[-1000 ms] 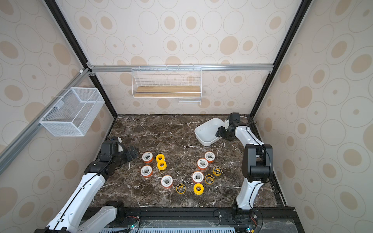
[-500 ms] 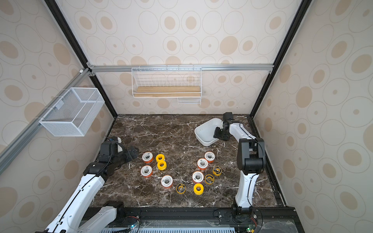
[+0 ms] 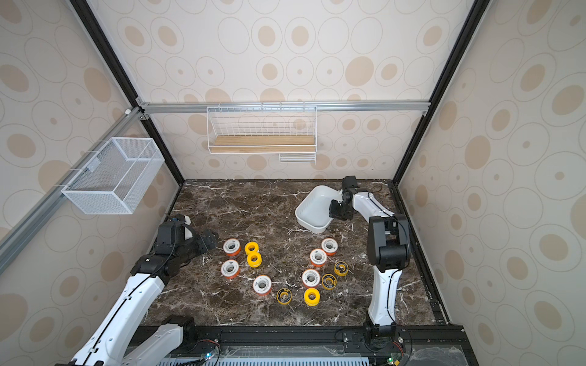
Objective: Put the sealing tape into the storage box
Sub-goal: Move the storage box to the center of the board.
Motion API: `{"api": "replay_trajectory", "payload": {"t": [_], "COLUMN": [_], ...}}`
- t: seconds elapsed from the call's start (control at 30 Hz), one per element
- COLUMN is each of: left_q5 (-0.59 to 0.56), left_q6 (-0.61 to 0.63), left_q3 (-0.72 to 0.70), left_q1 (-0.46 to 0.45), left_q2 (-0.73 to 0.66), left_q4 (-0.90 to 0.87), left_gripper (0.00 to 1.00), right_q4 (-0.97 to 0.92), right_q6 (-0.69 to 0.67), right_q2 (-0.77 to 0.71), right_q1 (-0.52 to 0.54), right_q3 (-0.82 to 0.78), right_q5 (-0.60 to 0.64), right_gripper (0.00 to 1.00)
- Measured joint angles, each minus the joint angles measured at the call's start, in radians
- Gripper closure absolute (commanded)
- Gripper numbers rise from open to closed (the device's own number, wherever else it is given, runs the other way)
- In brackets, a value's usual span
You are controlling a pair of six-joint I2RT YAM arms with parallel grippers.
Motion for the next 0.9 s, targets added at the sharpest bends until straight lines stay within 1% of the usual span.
{"api": "replay_trajectory", "payload": {"t": [0.13, 0.3, 0.47, 0.57, 0.9], "left_q5": [0.004, 0.01, 0.011, 0.011, 0.013], "left_q6": [0.0, 0.0, 0.0, 0.0, 0.0], "left_q3": [0.0, 0.0, 0.0, 0.0, 0.0], "left_q1": [0.0, 0.0, 0.0, 0.0, 0.0], "left_q2": [0.003, 0.006, 0.006, 0.006, 0.006], "left_q4": [0.0, 0.0, 0.0, 0.0, 0.0], "left_gripper": [0.01, 0.01, 0.01, 0.01, 0.01], "right_q4": [0.0, 0.001, 0.017, 0.023, 0.045], "right_q6": [-0.02, -0.053, -0.083, -0.096, -0.115], "right_q2": [0.0, 0.0, -0.016, -0.056, -0.256], "right_q1": [0.033, 0.089, 0.141, 0.164, 0.248], "right_q3": [0.007, 0.003, -0.062, -0.123, -0.328], "right_q5": [-0.026, -0.05, -0.061, -0.06, -0.049], "right_gripper": [0.79, 0.79, 0.79, 0.79, 0.8]}}
